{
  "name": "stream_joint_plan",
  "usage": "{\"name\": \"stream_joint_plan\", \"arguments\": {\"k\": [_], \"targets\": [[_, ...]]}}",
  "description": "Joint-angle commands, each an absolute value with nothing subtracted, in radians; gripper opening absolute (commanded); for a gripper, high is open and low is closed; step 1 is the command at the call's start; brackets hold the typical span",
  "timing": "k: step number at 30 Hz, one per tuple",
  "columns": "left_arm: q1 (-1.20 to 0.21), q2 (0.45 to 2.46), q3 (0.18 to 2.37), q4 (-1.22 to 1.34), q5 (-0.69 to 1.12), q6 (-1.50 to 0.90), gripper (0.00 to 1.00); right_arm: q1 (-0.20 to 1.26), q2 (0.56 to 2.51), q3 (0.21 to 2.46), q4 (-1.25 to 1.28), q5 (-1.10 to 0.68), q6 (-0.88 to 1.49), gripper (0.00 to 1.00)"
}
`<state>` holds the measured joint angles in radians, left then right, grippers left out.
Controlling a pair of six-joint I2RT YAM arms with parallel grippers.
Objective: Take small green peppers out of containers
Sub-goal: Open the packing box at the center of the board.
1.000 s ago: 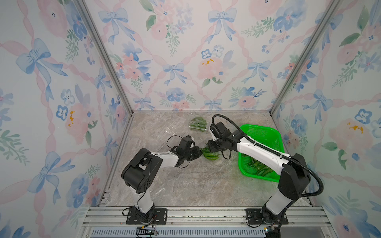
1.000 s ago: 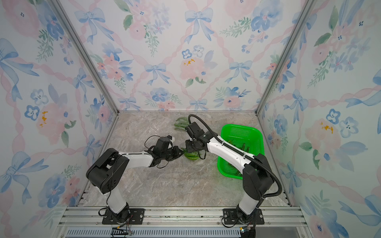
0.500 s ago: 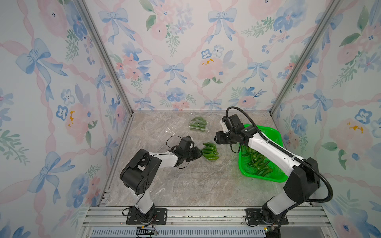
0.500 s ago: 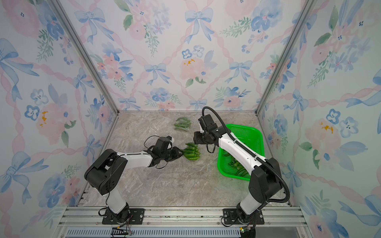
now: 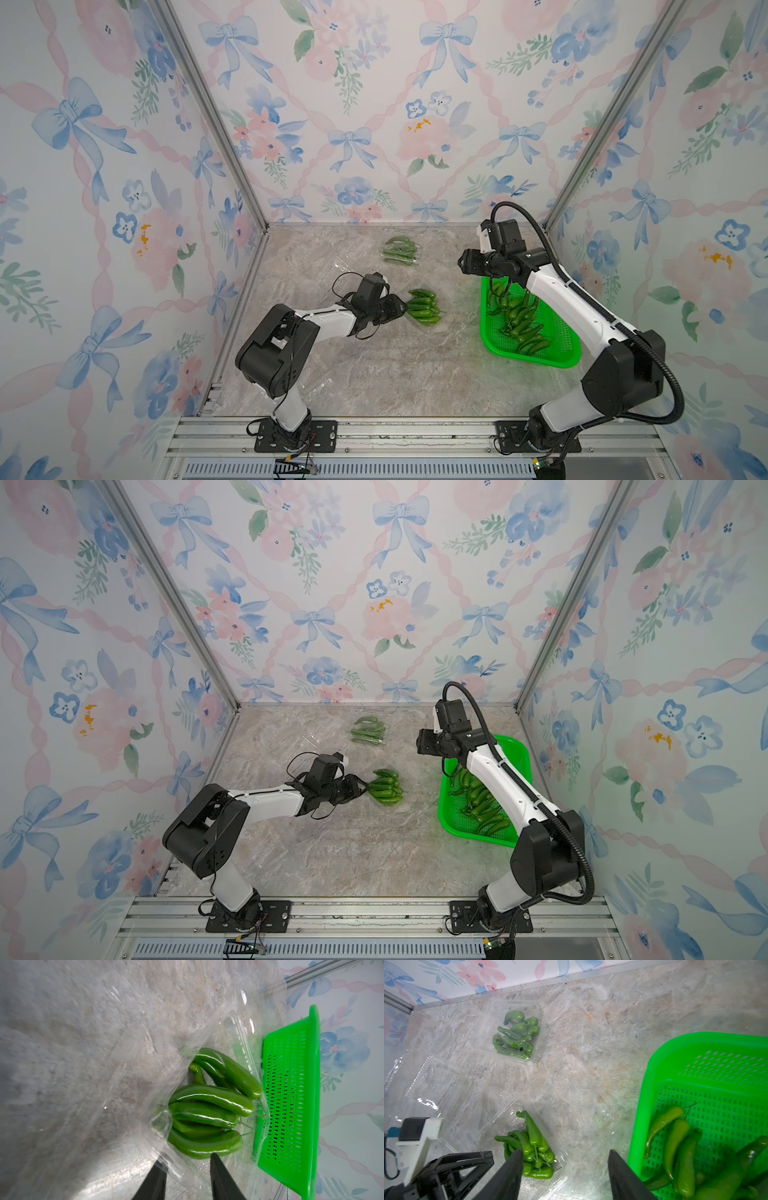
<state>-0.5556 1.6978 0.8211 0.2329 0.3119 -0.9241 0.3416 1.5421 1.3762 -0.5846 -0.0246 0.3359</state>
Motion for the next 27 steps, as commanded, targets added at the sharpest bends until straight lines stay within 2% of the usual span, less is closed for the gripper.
{"name": "stream_joint_plan", "arguments": {"k": [1,9,15,27], "targets": [[-0.546,1.66,0.811,0.211,0.311,-0.904,0.38,0.346,1.496,1.348,-0.591,-0.01,0.281,0.65],[-0.543,1.601,0.773,0.196,0.304,-0.901,0.39,0.444,1.565,1.358,-0.596,-0.102,0.203,0.64],[-0.543,1.512,0.72,0.171,0.277,-0.901,0.42,0.536,1.648,1.424,-0.663,-0.071,0.139,0.63],[-0.539,1.414,0.692,0.125,0.21,-0.878,0.44,0.596,1.759,1.462,-0.686,-0.073,0.104,0.59]]}}
